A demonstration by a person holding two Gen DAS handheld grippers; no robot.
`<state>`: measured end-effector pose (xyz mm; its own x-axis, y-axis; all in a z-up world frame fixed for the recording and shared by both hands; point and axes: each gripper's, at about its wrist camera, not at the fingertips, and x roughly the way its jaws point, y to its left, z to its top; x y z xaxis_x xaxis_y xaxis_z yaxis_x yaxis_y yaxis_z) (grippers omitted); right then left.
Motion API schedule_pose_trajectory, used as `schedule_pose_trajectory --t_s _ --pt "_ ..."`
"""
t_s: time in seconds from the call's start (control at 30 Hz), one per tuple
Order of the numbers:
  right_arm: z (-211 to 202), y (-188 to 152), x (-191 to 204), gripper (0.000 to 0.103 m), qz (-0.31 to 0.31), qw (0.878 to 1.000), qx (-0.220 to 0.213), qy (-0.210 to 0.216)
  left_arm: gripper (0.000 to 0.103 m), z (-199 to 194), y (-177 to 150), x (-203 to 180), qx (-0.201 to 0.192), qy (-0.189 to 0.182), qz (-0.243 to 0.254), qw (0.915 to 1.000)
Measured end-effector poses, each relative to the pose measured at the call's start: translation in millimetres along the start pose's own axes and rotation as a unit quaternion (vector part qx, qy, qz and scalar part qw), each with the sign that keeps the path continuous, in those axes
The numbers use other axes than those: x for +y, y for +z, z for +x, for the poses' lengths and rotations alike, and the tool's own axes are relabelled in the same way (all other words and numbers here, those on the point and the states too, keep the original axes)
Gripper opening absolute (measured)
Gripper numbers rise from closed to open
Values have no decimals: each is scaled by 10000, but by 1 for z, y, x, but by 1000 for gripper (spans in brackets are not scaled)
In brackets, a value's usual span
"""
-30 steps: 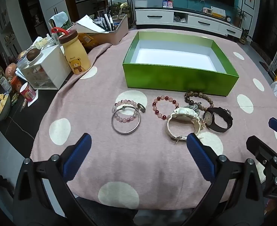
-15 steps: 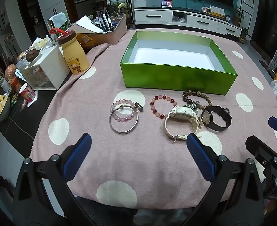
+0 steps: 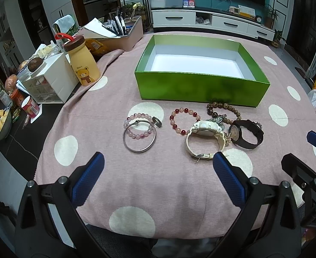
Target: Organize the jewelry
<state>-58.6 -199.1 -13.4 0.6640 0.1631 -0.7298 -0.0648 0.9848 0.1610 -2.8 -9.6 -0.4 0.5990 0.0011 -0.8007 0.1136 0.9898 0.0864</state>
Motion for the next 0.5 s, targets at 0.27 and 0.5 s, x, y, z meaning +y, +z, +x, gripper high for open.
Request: schedule_pose_trajectory --t_s 0.27,0.5 --pt "1 0 1 102 11 10000 -6 5 101 2 -1 -1 15 -7 13 10000" --pt "1 -1 2 102 11 10000 -8 8 101 2 -1 -1 11 -4 11 10000"
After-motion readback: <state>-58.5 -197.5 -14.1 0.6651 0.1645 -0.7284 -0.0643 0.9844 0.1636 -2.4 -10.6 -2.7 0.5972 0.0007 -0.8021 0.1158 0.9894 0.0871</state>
